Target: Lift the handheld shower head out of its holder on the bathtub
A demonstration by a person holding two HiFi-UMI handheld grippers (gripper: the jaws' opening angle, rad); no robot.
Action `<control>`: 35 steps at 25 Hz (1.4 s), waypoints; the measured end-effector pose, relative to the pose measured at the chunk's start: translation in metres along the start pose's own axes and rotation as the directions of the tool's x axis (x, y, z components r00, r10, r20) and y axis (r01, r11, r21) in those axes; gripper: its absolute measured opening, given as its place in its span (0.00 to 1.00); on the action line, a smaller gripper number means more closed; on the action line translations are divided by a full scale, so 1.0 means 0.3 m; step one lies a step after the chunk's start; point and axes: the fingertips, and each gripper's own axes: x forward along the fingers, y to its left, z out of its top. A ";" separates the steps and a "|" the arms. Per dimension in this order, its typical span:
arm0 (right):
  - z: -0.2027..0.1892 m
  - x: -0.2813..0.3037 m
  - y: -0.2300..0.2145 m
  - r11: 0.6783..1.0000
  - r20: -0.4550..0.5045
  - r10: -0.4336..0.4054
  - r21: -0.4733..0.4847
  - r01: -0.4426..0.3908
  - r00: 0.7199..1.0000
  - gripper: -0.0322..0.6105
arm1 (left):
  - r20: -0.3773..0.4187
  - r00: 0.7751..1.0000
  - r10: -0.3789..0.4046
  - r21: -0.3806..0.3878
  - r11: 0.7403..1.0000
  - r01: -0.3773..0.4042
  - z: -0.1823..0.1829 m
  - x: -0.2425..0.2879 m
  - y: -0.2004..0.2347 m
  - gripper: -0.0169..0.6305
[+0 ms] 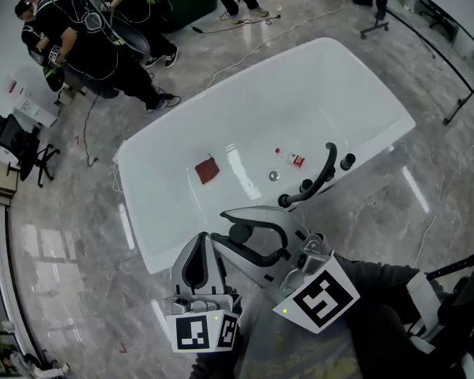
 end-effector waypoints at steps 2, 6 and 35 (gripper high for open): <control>0.006 -0.010 -0.004 1.000 -0.035 -0.017 -0.007 0.017 0.999 0.24 | 0.006 0.999 -0.031 -0.018 0.999 0.032 0.017 0.009 -0.013 0.03; 0.002 -0.003 0.015 0.999 -0.041 -0.044 -0.022 0.043 0.998 0.24 | 0.020 0.998 -0.051 -0.023 0.998 0.052 0.015 -0.014 -0.002 0.03; -0.009 0.024 0.093 0.996 -0.079 -0.090 -0.007 0.089 0.993 0.24 | 0.014 0.995 -0.102 -0.046 0.994 0.103 0.003 -0.075 0.047 0.03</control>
